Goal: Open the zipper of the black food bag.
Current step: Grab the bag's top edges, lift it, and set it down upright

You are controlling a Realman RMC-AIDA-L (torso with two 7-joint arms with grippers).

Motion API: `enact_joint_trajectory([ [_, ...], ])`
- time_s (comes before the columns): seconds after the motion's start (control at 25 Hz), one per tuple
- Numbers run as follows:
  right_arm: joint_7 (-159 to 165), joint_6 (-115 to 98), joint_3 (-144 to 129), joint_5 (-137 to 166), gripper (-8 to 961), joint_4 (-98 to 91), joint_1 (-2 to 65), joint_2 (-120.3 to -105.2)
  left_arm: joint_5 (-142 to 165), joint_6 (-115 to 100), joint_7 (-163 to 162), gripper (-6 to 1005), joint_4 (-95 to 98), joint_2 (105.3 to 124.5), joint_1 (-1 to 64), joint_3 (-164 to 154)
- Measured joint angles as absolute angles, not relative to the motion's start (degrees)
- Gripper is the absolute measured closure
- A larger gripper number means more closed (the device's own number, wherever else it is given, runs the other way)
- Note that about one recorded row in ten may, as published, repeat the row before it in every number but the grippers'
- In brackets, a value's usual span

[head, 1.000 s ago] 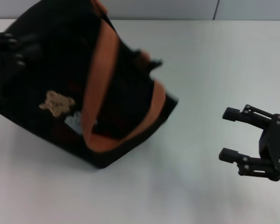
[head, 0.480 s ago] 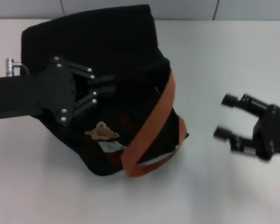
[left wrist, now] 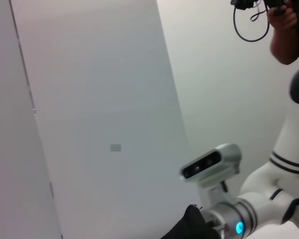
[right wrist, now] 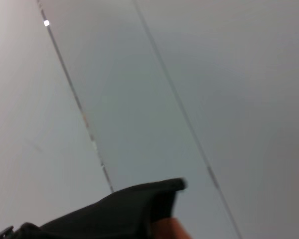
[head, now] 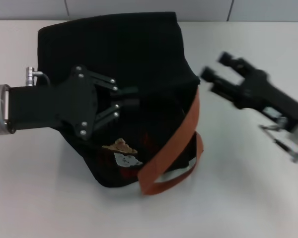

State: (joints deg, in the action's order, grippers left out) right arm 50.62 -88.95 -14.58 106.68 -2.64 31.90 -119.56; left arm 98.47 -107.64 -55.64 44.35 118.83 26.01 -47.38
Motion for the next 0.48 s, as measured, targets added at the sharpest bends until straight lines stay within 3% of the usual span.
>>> enact_joint_trajectory([
  [0.24,42.4,-80.0,-16.8,107.1,114,6.4,37.3,-119.77,98.2,-107.0,-55.5,901,44.0,118.89,26.3,-48.2],
  [0.48,41.9,-82.7,-16.1,106.6,113,4.6,32.7,-119.6,98.1,-106.9,-54.6,900,43.7,118.87,25.8,-48.0],
])
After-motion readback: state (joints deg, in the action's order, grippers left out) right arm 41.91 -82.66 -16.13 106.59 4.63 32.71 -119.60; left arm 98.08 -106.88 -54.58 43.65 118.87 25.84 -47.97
